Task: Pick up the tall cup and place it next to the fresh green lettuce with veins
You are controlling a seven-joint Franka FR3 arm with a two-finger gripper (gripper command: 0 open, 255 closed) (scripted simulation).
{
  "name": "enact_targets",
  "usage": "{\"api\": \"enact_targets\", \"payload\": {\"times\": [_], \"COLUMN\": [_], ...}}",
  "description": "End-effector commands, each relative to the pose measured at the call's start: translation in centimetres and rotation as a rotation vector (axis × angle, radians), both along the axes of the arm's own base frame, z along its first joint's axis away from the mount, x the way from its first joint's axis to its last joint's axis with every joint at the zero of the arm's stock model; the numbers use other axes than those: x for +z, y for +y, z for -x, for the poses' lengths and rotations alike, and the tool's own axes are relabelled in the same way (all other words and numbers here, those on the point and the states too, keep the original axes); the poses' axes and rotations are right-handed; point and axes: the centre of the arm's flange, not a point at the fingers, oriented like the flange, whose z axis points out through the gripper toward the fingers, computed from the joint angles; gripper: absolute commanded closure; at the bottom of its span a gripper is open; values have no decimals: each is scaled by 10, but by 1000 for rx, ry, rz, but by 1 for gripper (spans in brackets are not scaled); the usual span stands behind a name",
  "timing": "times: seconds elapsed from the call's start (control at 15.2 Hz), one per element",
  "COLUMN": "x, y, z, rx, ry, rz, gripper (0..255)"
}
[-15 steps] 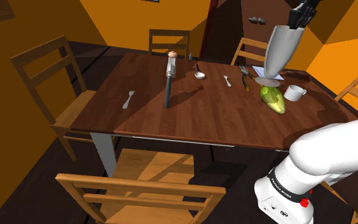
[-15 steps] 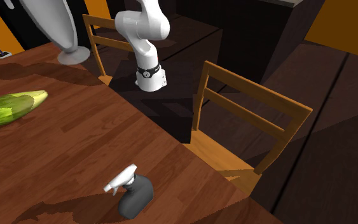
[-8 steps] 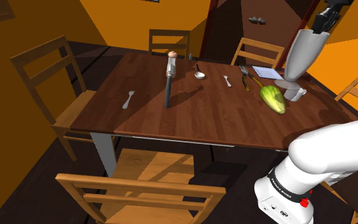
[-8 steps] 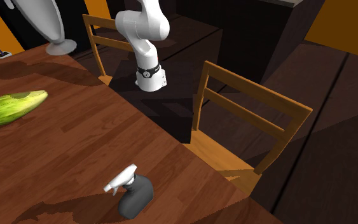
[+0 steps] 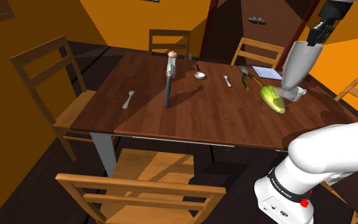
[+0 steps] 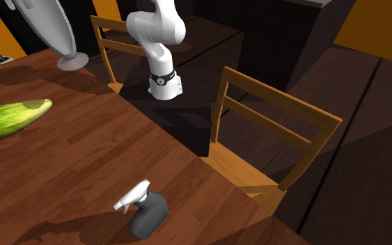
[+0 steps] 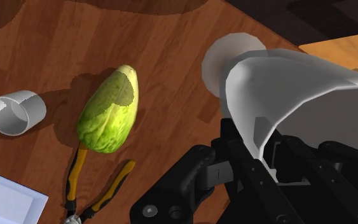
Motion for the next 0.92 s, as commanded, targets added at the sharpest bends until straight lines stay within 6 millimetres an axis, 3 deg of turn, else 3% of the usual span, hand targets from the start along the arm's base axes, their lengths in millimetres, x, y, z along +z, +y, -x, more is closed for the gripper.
{"api": "enact_targets", "payload": {"times": [0.0, 0.86], "x": [-10, -79], "y": [0, 0], "z": [1, 1], "rx": [0, 0], "ry": [-1, -1], "rz": [1, 1], "gripper": [255, 255]}}
